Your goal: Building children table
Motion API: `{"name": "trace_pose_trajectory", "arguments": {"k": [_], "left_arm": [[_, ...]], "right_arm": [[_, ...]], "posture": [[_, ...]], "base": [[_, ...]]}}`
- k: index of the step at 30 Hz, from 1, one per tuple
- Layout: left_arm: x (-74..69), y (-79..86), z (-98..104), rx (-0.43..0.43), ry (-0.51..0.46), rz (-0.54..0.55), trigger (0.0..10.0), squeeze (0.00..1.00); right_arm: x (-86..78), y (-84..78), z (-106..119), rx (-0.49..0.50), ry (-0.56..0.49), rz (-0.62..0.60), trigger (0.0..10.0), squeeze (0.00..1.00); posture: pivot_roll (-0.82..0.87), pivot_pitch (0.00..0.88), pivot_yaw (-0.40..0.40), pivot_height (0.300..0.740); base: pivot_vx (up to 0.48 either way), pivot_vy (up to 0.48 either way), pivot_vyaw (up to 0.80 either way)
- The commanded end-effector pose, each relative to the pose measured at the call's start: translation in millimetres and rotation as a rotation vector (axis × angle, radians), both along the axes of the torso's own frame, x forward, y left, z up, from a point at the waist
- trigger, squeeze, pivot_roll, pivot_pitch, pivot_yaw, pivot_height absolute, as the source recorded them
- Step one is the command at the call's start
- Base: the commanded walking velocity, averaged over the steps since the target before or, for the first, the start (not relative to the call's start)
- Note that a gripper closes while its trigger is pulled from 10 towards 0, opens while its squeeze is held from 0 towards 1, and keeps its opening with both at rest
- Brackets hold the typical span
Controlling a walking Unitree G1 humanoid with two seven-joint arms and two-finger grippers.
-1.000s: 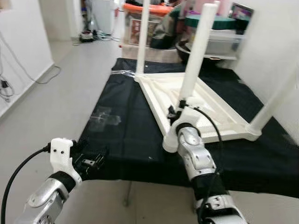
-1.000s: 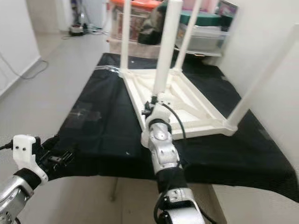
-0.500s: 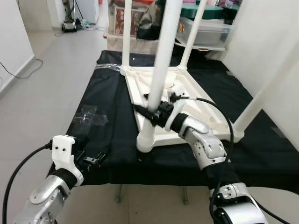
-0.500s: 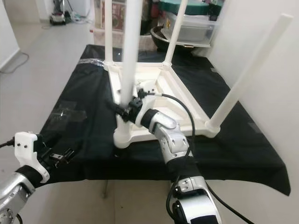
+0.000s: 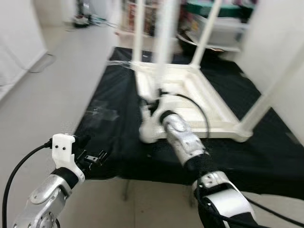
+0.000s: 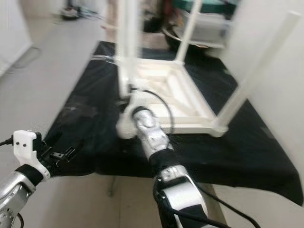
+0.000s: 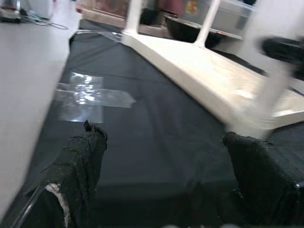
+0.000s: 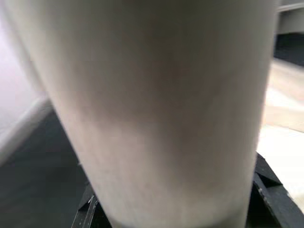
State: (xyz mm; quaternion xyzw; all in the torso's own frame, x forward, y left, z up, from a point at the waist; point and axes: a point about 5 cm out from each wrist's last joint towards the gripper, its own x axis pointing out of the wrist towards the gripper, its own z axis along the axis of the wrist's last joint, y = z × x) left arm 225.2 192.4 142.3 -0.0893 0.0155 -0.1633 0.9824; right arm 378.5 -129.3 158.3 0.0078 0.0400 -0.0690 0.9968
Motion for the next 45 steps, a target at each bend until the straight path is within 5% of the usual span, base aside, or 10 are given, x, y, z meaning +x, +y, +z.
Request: {"name": "trace_pose_trajectory", "arguments": {"k": [1,2,12,13,16,17,30,43,44,45], "left_arm": [[1.0,-5.5,3,-0.015,-0.014,-0.021,10.0,0.0],[1.0,-5.1,4,-0.015,-0.013,-0.021,10.0,0.0],[1.6,-4.3,4,-0.018,-0.014,-0.015,10.0,0.0],[1.6,-4.1,4,-0.019,-0.015,-0.013,10.0,0.0],[1.4,-3.9,4,-0.022,-0.016,-0.013,10.0,0.0],[1.4,-4.1,4,-0.022,-0.016,-0.014,10.0,0.0],[4.1,-5.9,4,-0.033,-0.02,-0.033,10.0,0.0],[1.9,-7.1,3,-0.029,-0.024,-0.021,10.0,0.0],[1.3,-7.6,3,-0.034,-0.026,-0.023,10.0,0.0],[0.7,-8.0,3,-0.038,-0.027,-0.027,10.0,0.0]], "right_arm": [[-7.2,-9.3,-15,-0.129,0.093,-0.05,0.0,0.0],[-12.7,-1.2,-22,-0.114,0.149,0.004,10.0,0.0],[-11.1,33.2,-27,-0.016,0.301,0.251,10.0,0.0],[-9.1,35.2,-14,-0.002,0.215,0.276,10.0,1.0],[-6.5,41.6,13,0.041,0.104,0.329,10.0,1.0],[-6.5,45.7,20,0.058,0.081,0.381,10.0,0.0],[-53.1,82.8,50,-0.061,-0.173,1.475,10.0,0.0],[-35.8,109.5,27,-0.119,-0.114,1.382,10.0,0.0],[-30.1,102.3,32,-0.073,-0.146,1.317,0.0,0.0],[-20.6,91.9,34,-0.056,-0.152,1.18,0.0,0.0]], "posture": [[0.16,0.0,-0.152,0.74],[0.16,0.0,-0.149,0.74],[0.15,0.0,-0.147,0.74],[0.14,0.0,-0.145,0.74],[0.14,0.0,-0.144,0.74],[0.14,0.0,-0.144,0.74],[0.17,0.0,-0.161,0.74],[0.19,0.0,-0.183,0.74],[0.18,0.0,-0.178,0.74],[0.17,0.0,-0.175,0.74]], "base": [[0.0,0.0,0.0],[0.0,0.0,0.0],[0.0,0.0,0.0],[0.0,0.0,0.0],[0.0,0.0,0.0],[0.0,0.0,0.0],[0.0,0.0,0.0],[0.0,0.0,0.0],[0.0,0.0,0.0],[0.0,0.0,0.0]]}}
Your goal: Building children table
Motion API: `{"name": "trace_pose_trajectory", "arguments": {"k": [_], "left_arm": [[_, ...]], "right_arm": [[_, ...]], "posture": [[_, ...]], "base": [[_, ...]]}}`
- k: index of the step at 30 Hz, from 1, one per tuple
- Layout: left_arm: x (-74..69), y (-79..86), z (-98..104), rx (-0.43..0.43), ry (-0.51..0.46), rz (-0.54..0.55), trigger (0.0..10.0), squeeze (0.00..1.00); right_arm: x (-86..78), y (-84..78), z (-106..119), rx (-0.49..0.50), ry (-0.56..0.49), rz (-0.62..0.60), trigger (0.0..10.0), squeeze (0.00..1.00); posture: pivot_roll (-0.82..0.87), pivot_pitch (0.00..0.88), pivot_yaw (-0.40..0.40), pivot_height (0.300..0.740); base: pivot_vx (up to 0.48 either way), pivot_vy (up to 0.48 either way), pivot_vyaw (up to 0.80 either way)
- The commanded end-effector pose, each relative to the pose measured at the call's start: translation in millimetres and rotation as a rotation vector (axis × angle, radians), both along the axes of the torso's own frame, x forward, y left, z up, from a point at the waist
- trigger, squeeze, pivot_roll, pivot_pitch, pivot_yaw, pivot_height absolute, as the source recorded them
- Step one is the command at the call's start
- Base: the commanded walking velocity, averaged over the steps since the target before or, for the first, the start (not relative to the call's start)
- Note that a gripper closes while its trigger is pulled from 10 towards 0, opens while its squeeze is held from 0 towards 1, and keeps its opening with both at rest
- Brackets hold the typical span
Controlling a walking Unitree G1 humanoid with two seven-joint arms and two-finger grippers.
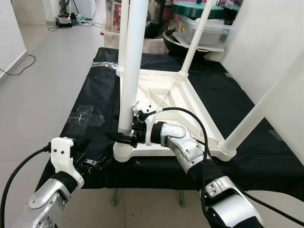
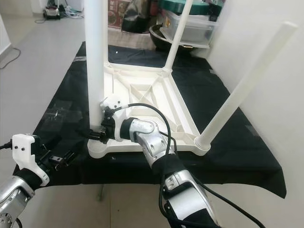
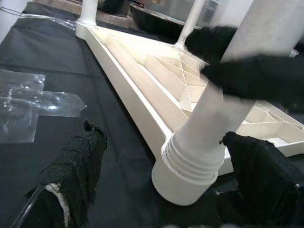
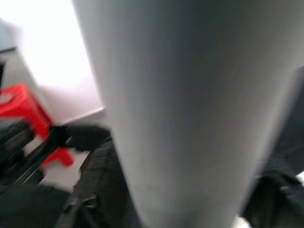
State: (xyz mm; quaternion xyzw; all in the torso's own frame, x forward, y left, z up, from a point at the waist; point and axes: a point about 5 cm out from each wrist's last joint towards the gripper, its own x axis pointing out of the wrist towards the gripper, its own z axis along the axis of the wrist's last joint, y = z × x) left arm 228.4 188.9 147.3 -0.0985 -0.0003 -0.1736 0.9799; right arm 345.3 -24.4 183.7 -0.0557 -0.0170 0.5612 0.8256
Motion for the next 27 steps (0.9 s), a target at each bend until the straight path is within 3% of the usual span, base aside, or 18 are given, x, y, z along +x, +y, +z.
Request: {"name": "trace_pose_trajectory", "arguments": {"k": [1,2,4,5,7,8,9,11,14,15,17,18,19,21,22,24,27], "left_arm": [[-2.9,-5.0,-2,-0.019,0.001,-0.014,10.0,0.0],[-2.9,-5.0,-2,-0.019,0.001,-0.014,10.0,0.0],[-3.5,-5.4,-1,-0.023,-0.001,-0.018,10.0,0.0],[-3.5,-5.4,-1,-0.023,-0.001,-0.018,10.0,0.0],[-4.2,-5.3,-1,-0.024,-0.002,-0.02,10.0,0.0],[-4.2,-5.3,-1,-0.024,-0.002,-0.02,10.0,0.0],[-4.5,-5.2,-1,-0.024,-0.002,-0.021,10.0,0.0],[-4.9,-4.6,-1,-0.023,-0.001,-0.021,10.0,0.0],[-5.0,-4.3,-1,-0.022,-0.001,-0.021,10.0,0.0],[-4.5,-4.2,-1,-0.021,-0.001,-0.021,10.0,0.0],[-4.2,-4.2,-1,-0.021,-0.001,-0.022,10.0,0.0],[-3.7,-4.2,-1,-0.021,-0.001,-0.023,10.0,0.0],[-3.4,-4.2,-1,-0.021,-0.001,-0.024,10.0,0.0],[-3.4,-4.2,-1,-0.021,-0.001,-0.024,10.0,0.0],[-3.2,-4.3,-1,-0.021,-0.002,-0.024,10.0,0.0],[-2.9,-4.3,-1,-0.021,-0.002,-0.024,10.0,0.0],[-2.9,-4.3,-1,-0.021,-0.003,-0.024,10.0,0.0]], "right_arm": [[25.1,-27.9,5,0.069,0.037,-0.366,0.0,0.0],[25.1,-27.9,5,0.069,0.037,-0.366,0.0,0.0],[40.0,-54.8,-9,0.043,0.112,-0.713,0.0,0.0],[40.0,-54.8,-9,0.043,0.112,-0.713,0.0,0.0],[37.4,-94.6,-36,-0.018,0.223,-1.129,0.0,0.0],[37.4,-94.6,-36,-0.018,0.223,-1.129,0.0,0.0],[28.3,-106.0,-44,-0.042,0.233,-1.258,0.0,0.0],[14.6,-108.2,-49,-0.073,0.234,-1.336,0.0,0.0],[11.0,-99.1,-50,-0.099,0.242,-1.295,0.0,0.0],[13.9,-90.6,-47,-0.117,0.254,-1.238,10.0,0.0],[16.9,-84.5,-45,-0.128,0.265,-1.21,10.0,0.0],[20.4,-73.8,-30,-0.055,0.222,-1.119,10.0,0.36],[22.4,-65.7,-16,0.032,0.198,-1.038,10.0,1.0],[22.4,-65.7,-16,0.032,0.198,-1.038,10.0,1.0],[22.0,-54.7,-3,0.12,0.191,-0.906,10.0,1.0],[17.9,-43.0,12,0.191,0.19,-0.753,10.0,1.0],[16.3,-40.5,15,0.194,0.189,-0.716,10.0,1.0]], "posture": [[0.17,0.0,-0.173,0.74],[0.17,0.0,-0.173,0.74],[0.16,0.0,-0.171,0.74],[0.16,0.0,-0.171,0.74],[0.16,0.0,-0.169,0.74],[0.16,0.0,-0.169,0.74],[0.16,0.0,-0.17,0.74],[0.16,0.0,-0.165,0.74],[0.16,0.0,-0.162,0.74],[0.15,0.0,-0.157,0.74],[0.15,0.0,-0.157,0.74],[0.16,0.0,-0.16,0.74],[0.16,0.0,-0.162,0.74],[0.16,0.0,-0.162,0.74],[0.16,0.0,-0.162,0.74],[0.16,0.0,-0.161,0.74],[0.16,0.0,-0.161,0.74]], "base": [[0.0,0.0,0.0],[0.0,0.0,0.0],[0.0,0.0,0.0],[0.0,0.0,0.0],[0.0,0.0,0.0],[0.0,0.0,0.0],[0.0,0.0,0.0],[0.0,0.0,0.0],[0.0,0.0,0.0],[0.0,0.0,0.0],[0.0,0.0,0.0],[0.0,0.0,0.0],[0.0,0.0,0.0],[0.0,0.0,0.0],[0.0,0.0,0.0],[0.0,0.0,0.0],[0.0,0.0,0.0]]}}
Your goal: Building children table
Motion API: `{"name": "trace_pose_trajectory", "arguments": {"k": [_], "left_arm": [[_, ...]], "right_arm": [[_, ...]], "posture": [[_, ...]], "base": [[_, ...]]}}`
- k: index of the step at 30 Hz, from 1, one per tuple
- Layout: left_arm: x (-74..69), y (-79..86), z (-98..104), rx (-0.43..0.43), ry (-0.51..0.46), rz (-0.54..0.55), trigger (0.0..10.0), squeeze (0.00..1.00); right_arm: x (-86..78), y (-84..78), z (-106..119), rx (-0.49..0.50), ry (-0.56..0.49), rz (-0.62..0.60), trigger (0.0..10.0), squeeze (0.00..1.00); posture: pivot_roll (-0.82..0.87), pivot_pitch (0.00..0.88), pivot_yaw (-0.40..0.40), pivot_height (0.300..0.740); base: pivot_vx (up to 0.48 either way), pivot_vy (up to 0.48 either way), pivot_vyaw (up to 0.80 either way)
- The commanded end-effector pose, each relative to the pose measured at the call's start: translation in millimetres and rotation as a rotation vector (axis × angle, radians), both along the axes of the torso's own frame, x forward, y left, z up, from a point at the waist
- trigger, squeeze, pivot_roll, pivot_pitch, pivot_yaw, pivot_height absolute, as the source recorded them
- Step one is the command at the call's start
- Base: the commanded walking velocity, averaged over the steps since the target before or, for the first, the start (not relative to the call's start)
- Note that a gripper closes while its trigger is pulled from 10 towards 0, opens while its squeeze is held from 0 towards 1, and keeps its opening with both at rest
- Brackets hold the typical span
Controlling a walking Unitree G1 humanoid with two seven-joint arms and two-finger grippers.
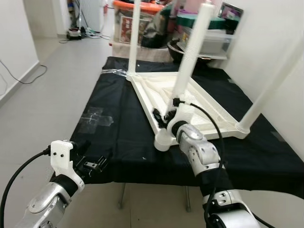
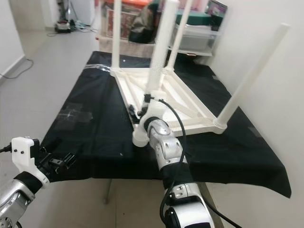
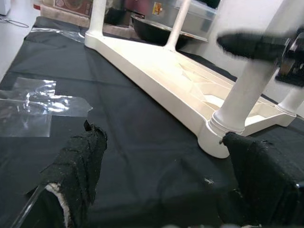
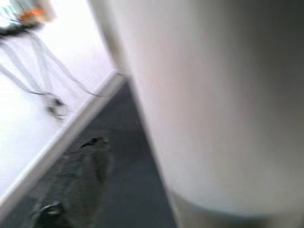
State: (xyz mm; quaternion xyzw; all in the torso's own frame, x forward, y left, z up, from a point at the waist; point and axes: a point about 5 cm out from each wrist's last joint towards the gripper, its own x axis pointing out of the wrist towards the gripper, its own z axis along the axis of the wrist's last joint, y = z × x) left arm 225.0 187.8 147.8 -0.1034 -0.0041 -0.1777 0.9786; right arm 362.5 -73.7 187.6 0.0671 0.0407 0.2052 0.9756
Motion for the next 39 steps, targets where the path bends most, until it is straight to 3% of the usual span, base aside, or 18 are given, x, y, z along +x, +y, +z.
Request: {"name": "trace_pose_trajectory", "arguments": {"k": [1,3,6,8,9,15,18,20,22,24,26,27,30,31,32,33,38,39], "left_arm": [[1.0,-3.4,-1,-0.012,0.002,-0.016,10.0,0.0],[2.0,-3.8,-1,-0.015,-0.002,-0.018,10.0,0.0],[2.2,-4.0,-1,-0.017,-0.004,-0.018,10.0,0.0],[1.6,-4.1,-1,-0.018,-0.005,-0.018,10.0,0.0],[1.1,-4.1,-1,-0.019,-0.005,-0.017,10.0,0.0],[-0.2,-3.9,0,-0.02,-0.005,-0.016,10.0,0.0],[-1.0,-3.7,0,-0.022,-0.003,-0.018,10.0,0.0],[-1.4,-3.6,0,-0.024,-0.004,-0.02,10.0,0.0],[-2.3,-3.6,0,-0.026,-0.004,-0.023,10.0,0.0],[-2.8,-3.4,1,-0.027,-0.004,-0.024,10.0,0.0],[-3.3,-3.1,1,-0.028,-0.003,-0.025,10.0,0.0],[-3.6,-2.7,1,-0.028,-0.002,-0.026,10.0,0.0],[-3.9,-2.3,1,-0.028,-0.002,-0.027,10.0,0.0],[-3.8,-2.0,1,-0.028,-0.001,-0.029,10.0,0.0],[-3.4,-2.0,1,-0.028,-0.001,-0.03,10.0,0.0],[-3.0,-1.9,1,-0.028,-0.001,-0.03,10.0,0.0],[-2.6,-1.3,1,-0.028,-0.002,-0.029,10.0,0.0],[-2.6,-1.1,1,-0.028,-0.002,-0.029,10.0,0.0]], "right_arm": [[-7.4,12.6,23,0.027,-0.116,0.305,10.0,0.0],[-23.1,16.2,29,0.009,-0.196,0.676,10.0,0.0],[-35.6,21.7,17,-0.021,-0.204,0.856,10.0,0.0],[-44.1,30.8,3,-0.043,-0.2,0.92,2.0,0.0],[-44.8,36.2,-4,-0.045,-0.189,0.905,0.0,0.0],[-27.1,41.5,-19,-0.08,-0.124,0.646,0.0,0.0],[-1.1,24.4,-28,-0.115,0.005,0.223,0.0,0.0],[7.3,5.6,-32,-0.109,0.065,0.029,0.0,0.0],[8.4,-50.2,-49,-0.161,0.182,-0.412,0.0,0.0],[2.9,-70.6,-53,-0.196,0.207,-0.555,0.0,0.0],[-4.3,-78.5,-55,-0.222,0.212,-0.605,0.0,0.0],[-8.8,-77.0,-55,-0.229,0.221,-0.589,1.7,0.0],[-11.3,-70.6,-55,-0.224,0.229,-0.544,1.7,0.0],[-10.7,-54.6,-50,-0.199,0.211,-0.435,10.0,0.0],[-10.1,-42.0,-41,-0.146,0.147,-0.357,10.0,0.0],[-8.9,-29.5,-29,-0.083,0.077,-0.259,10.0,1.0],[-5.0,-7.4,-4,0.002,-0.034,-0.043,10.0,1.0],[-4.8,0.2,6,0.033,-0.059,0.076,10.0,0.0]], "posture": [[0.16,0.0,-0.173,0.74],[0.17,0.0,-0.176,0.74],[0.17,0.0,-0.178,0.74],[0.17,0.0,-0.18,0.74],[0.18,0.0,-0.183,0.74],[0.18,0.0,-0.178,0.74],[0.17,0.0,-0.176,0.74],[0.16,0.0,-0.167,0.74],[0.16,0.0,-0.164,0.74],[0.15,0.0,-0.16,0.74],[0.15,0.0,-0.155,0.74],[0.15,0.0,-0.153,0.74],[0.14,0.0,-0.15,0.74],[0.14,0.0,-0.149,0.74],[0.14,0.0,-0.148,0.74],[0.15,0.0,-0.151,0.74],[0.15,0.0,-0.153,0.74],[0.15,0.0,-0.152,0.74]], "base": [[0.0,0.0,0.0],[0.0,0.0,0.0],[0.0,0.0,0.0],[0.0,0.0,0.0],[0.0,0.0,0.0],[0.0,0.0,0.0],[0.0,0.0,0.0],[0.0,0.0,0.0],[0.0,0.0,0.0],[0.0,0.0,0.0],[0.0,0.0,0.0],[0.0,0.0,0.0],[0.0,0.0,0.0],[0.0,0.0,0.0],[0.0,0.0,0.0],[0.0,0.0,0.0],[0.0,0.0,0.0],[0.0,0.0,0.0]]}}
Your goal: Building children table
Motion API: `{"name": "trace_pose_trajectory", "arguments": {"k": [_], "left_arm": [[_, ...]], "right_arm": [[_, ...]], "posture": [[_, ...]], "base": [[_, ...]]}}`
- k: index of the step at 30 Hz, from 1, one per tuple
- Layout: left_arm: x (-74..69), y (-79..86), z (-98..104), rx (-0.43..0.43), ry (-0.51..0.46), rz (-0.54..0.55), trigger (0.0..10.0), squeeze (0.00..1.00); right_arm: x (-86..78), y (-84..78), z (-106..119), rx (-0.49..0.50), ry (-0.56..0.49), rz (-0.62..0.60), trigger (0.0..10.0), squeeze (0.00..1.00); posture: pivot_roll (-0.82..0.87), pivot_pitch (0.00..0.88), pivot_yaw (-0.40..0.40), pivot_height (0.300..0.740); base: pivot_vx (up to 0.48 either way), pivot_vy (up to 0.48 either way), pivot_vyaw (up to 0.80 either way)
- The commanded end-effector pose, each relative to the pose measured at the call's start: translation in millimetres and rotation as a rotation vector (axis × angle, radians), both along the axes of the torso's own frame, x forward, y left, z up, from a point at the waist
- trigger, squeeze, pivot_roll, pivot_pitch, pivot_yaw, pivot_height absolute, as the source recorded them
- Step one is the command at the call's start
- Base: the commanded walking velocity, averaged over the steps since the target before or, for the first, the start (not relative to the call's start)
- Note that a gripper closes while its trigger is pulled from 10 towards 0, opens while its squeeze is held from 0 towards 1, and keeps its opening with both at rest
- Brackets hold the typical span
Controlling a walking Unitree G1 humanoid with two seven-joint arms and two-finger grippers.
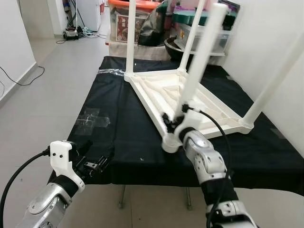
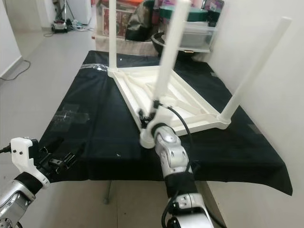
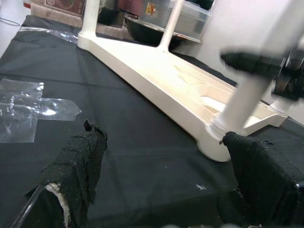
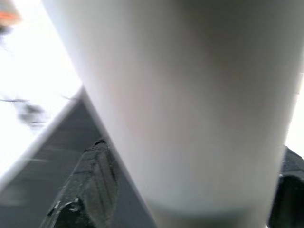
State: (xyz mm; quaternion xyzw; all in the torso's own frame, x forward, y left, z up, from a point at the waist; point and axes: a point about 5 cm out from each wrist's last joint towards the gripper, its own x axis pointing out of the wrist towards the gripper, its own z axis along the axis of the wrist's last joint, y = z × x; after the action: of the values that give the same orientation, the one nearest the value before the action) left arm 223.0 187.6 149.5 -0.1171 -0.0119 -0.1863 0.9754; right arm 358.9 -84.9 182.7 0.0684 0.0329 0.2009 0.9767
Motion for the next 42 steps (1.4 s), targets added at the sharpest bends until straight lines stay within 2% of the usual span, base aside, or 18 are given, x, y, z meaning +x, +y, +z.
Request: {"name": "trace_pose_trajectory", "arguments": {"k": [1,2,4,16,17,18,20,21,22,27,30,31,32,33,36,37,41,42], "left_arm": [[-0.5,-0.9,-1,0.002,0.009,-0.013,10.0,0.0],[-0.5,-0.9,-1,0.002,0.009,-0.013,10.0,0.0],[0.6,-1.2,-2,0.002,0.007,-0.015,10.0,0.0],[1.8,-1.9,-2,0.003,0.005,-0.017,10.0,0.0],[1.3,-1.8,-2,0.002,0.004,-0.012,10.0,0.0],[1.3,-1.8,-2,0.002,0.004,-0.012,10.0,0.0],[0.2,-1.8,-2,0.0,0.004,-0.009,10.0,0.0],[0.2,-1.8,-2,0.0,0.004,-0.009,10.0,0.0],[-0.2,-1.8,-2,-0.001,0.004,-0.009,10.0,0.0],[-1.3,-1.9,-2,-0.005,0.005,-0.016,10.0,0.0],[-1.7,-1.8,-2,-0.005,0.005,-0.017,10.0,0.0],[-1.8,-1.8,-2,-0.006,0.006,-0.018,10.0,0.0],[-1.8,-1.8,-2,-0.006,0.006,-0.018,10.0,0.0],[-1.8,-1.9,-2,-0.007,0.006,-0.018,10.0,0.0],[-1.8,-1.9,-3,-0.007,0.006,-0.017,10.0,0.0],[-1.9,-2.0,-3,-0.008,0.006,-0.017,10.0,0.0],[-1.9,-2.1,-3,-0.009,0.007,-0.019,10.0,0.0],[-1.7,-2.3,-3,-0.009,0.006,-0.019,10.0,0.0]], "right_arm": [[-5.3,18.1,25,0.041,-0.115,0.289,10.0,0.0],[-5.3,18.1,25,0.041,-0.115,0.289,10.0,0.0],[-22.2,22.4,36,-0.006,-0.209,0.702,10.0,0.0],[-34.9,38.0,11,-0.097,-0.19,0.942,10.0,0.0],[-15.4,39.4,4,-0.127,-0.128,0.702,0.0,0.0],[-15.4,39.4,4,-0.127,-0.128,0.702,0.0,0.0],[19.9,7.1,-19,-0.165,0.093,0.033,0.0,0.0],[19.9,7.1,-19,-0.165,0.093,0.033,0.0,0.0],[23.7,-12.1,-29,-0.192,0.16,-0.19,0.0,0.0],[7.3,-67.1,-43,-0.244,0.236,-0.605,0.0,0.0],[-0.7,-74.3,-41,-0.261,0.227,-0.664,0.0,0.0],[-6.2,-74.2,-39,-0.279,0.232,-0.664,2.8,0.0],[-6.2,-74.2,-39,-0.279,0.232,-0.664,2.8,0.0],[-8.7,-70.6,-40,-0.276,0.254,-0.636,10.0,0.0],[-6.5,-58.9,-35,-0.229,0.218,-0.537,10.0,0.0],[-3.2,-44.1,-24,-0.155,0.139,-0.418,10.0,1.0],[1.1,-12.6,1,-0.032,0.009,-0.212,10.0,1.0],[1.9,-6.4,7,-0.032,-0.019,-0.14,10.0,0.0]], "posture": [[0.15,0.0,-0.152,0.74],[0.15,0.0,-0.152,0.74],[0.16,0.0,-0.16,0.74],[0.17,0.0,-0.169,0.74],[0.18,0.0,-0.178,0.74],[0.18,0.0,-0.178,0.74],[0.17,0.0,-0.17,0.74],[0.17,0.0,-0.17,0.74],[0.17,0.0,-0.167,0.74],[0.15,0.0,-0.154,0.74],[0.14,0.0,-0.151,0.74],[0.14,0.0,-0.151,0.74],[0.14,0.0,-0.151,0.74],[0.14,0.0,-0.151,0.74],[0.14,0.0,-0.148,0.74],[0.14,0.0,-0.149,0.74],[0.15,0.0,-0.153,0.74],[0.15,0.0,-0.155,0.74]], "base": [[0.0,0.0,0.0],[0.0,0.0,0.0],[0.0,0.0,0.0],[0.0,0.0,0.0],[0.0,0.0,0.0],[0.0,0.0,0.0],[0.0,0.0,0.0],[0.0,0.0,0.0],[0.0,0.0,0.0],[0.0,0.0,0.0],[0.0,0.0,0.0],[0.0,0.0,0.0],[0.0,0.0,0.0],[0.0,0.0,0.0],[0.0,0.0,0.0],[0.0,0.0,0.0],[0.0,0.0,0.0],[0.0,0.0,0.0]]}}
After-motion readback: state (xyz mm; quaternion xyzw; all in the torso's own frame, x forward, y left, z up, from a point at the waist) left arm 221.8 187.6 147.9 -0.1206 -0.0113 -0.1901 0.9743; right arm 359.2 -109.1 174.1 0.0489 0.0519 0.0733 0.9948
